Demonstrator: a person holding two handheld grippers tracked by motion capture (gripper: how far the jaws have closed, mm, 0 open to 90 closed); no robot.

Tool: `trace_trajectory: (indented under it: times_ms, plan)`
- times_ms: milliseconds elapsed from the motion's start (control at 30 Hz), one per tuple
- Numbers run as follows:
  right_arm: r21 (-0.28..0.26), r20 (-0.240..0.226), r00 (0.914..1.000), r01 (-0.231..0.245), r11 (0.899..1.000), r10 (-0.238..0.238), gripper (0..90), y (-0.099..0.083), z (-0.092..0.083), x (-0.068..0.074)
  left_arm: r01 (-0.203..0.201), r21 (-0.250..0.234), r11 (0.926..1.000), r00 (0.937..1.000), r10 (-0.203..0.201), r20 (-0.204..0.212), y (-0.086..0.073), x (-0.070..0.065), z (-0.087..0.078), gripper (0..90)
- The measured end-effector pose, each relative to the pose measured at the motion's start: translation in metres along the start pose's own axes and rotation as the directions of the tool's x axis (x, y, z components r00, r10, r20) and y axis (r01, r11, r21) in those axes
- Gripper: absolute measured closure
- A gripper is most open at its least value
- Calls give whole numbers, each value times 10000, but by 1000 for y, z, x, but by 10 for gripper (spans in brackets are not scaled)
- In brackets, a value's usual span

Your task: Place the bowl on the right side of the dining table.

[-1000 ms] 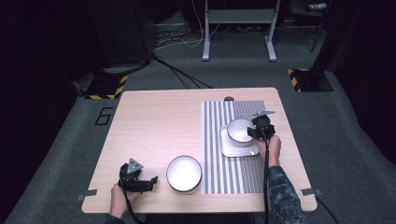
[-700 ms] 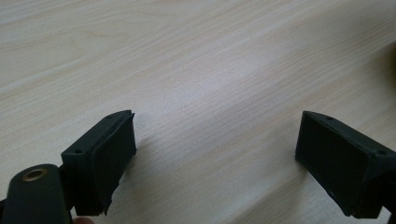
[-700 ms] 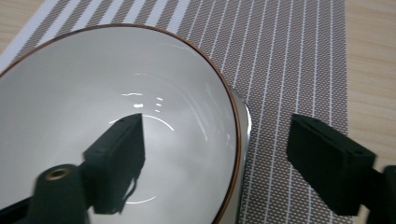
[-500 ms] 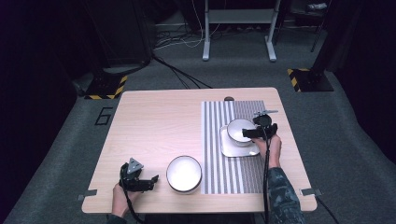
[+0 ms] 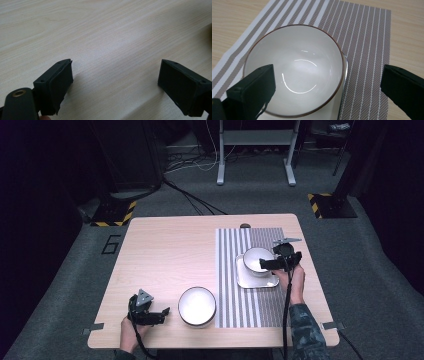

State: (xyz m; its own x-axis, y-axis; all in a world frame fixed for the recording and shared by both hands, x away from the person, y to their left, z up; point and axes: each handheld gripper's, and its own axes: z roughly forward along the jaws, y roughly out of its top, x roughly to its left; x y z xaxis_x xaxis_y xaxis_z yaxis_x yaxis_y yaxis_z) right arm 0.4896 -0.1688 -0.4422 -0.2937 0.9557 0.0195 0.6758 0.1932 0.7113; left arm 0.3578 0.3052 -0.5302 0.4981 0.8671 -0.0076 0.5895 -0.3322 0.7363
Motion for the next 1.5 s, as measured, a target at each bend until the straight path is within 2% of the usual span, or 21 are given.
trace_trajectory:
  times_ms: [333, 533, 667, 967, 1500]
  plan:
    - [-592, -275, 9985, 465, 9972, -482, 0, -3, -29, 15, 13, 1, 10000, 10000, -13, -33, 0, 0, 0, 124]
    - [-887, -269, 9973, 663, 9939, -689, 0, -10, -45, 25, 31, 13, 10000, 10000, -31, -36, 0, 0, 0, 126]
    - [-888, -266, 9958, 844, 9925, -871, 0, -17, -50, 29, 36, 2, 10000, 10000, -36, -63, 0, 0, 0, 126]
    - [-916, -302, 9952, 903, 9917, -934, 0, -37, -59, 33, 37, 8, 10000, 10000, -37, -41, 0, 0, 0, 127]
    - [-1314, -427, 9913, 1181, 9843, -1246, 0, -65, -82, 41, 74, -5, 10000, 9999, -74, -98, 0, -1, -1, 130]
